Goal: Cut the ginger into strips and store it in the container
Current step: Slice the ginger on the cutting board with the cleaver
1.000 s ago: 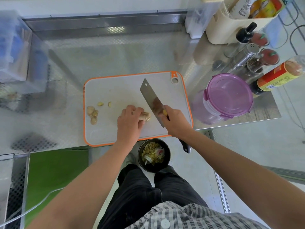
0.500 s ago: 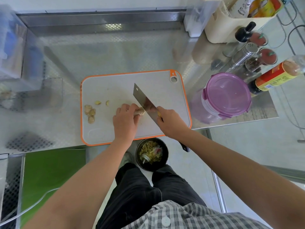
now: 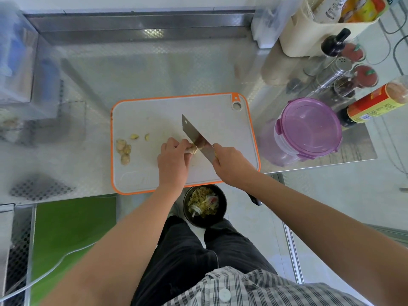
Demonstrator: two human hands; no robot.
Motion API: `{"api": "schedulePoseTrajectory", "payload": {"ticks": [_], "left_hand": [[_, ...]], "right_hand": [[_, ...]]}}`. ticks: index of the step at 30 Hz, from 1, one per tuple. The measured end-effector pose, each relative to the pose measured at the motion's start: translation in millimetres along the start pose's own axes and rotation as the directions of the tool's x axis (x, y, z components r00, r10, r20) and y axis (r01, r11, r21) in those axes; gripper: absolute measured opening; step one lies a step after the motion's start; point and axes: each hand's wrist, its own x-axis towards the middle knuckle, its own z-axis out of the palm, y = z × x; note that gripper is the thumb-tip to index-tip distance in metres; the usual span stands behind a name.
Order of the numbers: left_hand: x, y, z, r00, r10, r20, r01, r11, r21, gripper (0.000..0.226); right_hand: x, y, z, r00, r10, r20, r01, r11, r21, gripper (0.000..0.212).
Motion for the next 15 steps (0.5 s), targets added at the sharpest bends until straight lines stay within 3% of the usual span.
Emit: {"api": "schedulePoseTrajectory", "payload": {"ticks": [9, 15], "left_hand": [[0.9, -4.8, 0.6, 1.000, 0.022, -0.004, -0.023, 0.996, -0.082, 0.015], [1.5, -4.7, 0.7, 1.000, 0.007, -0.005, -0.007, 0.995, -0.101, 0.016]], "right_hand": [[14.4, 1.4, 31.5, 0.998, 0.066, -0.015, -0.065, 0.996, 0.055, 0.011], [22.7, 1.6, 11.8, 0.996, 0.009, -0.092, 0.005, 0.989, 0.147, 0.007]]}}
